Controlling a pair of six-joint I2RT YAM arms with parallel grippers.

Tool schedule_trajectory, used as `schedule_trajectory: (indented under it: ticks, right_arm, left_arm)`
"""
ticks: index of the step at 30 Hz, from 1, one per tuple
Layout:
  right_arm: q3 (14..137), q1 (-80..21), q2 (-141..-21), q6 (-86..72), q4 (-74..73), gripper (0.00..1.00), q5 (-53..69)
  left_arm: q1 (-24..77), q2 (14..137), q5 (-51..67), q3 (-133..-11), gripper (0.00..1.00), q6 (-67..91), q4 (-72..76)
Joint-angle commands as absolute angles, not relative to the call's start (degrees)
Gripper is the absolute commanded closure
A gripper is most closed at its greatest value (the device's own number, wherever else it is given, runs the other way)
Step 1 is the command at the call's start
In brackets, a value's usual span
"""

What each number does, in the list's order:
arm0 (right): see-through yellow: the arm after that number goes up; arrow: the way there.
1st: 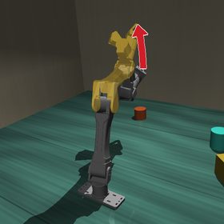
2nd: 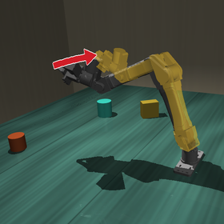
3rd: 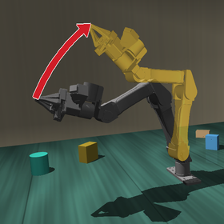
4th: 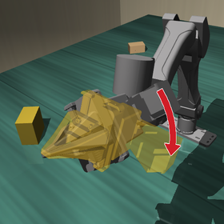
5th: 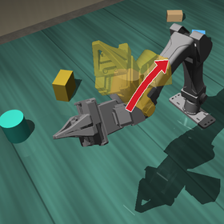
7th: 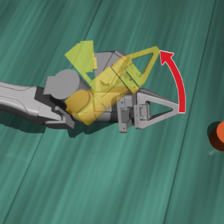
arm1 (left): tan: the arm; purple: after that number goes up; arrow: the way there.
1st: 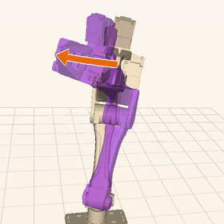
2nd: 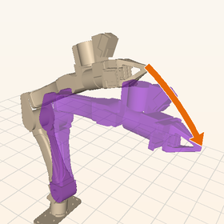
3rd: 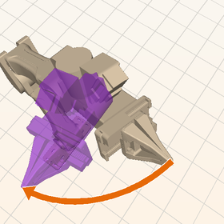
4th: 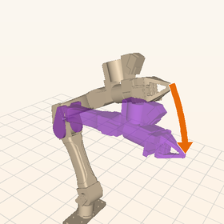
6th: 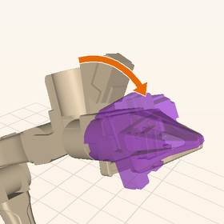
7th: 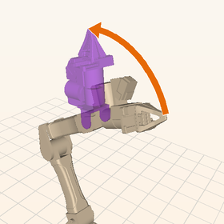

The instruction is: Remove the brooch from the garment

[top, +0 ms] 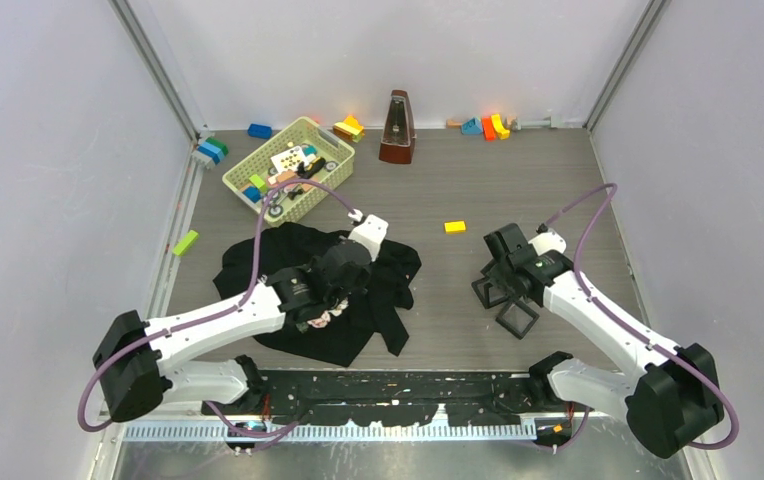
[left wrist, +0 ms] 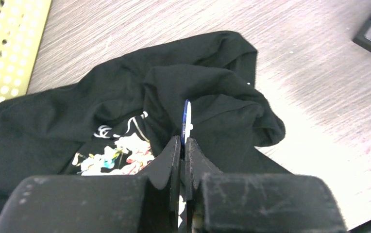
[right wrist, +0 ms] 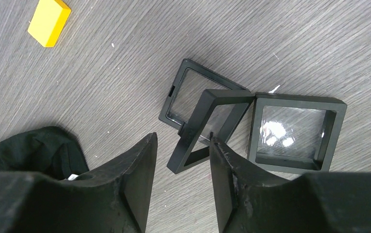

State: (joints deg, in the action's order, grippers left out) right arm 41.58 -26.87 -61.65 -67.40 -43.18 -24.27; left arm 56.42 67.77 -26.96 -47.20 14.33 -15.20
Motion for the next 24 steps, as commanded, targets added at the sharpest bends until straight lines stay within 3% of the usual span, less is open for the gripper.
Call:
schedule_trajectory:
  ticks: [1, 8, 16, 24]
  right_arm:
    - [40.83, -26.63, -61.33, -68.35, -41.05, 0.52, -24.58]
    - [39.13, -26.63, -61.0, -68.43, -40.14, 0.55, -22.89]
    - [38.99, -26.71, -59.51, -63.14, -38.28, 0.83, -19.25]
    - [39.45, -26.72, -55.42, -51.57, -35.89, 0.96, -10.34]
  left_arm:
    - [57.17, 68.33, -23.1, -47.84, 1.0, 10.95, -8.22]
    - [57.94, 69.53, -20.47, -47.81, 1.0, 9.81, -4.0]
    - [58.15, 68.7, -14.45, -41.6, 1.0, 1.43, 8.72]
    - [58.25, 75.27, -2.31, -39.38, 1.0, -14.46, 19.22]
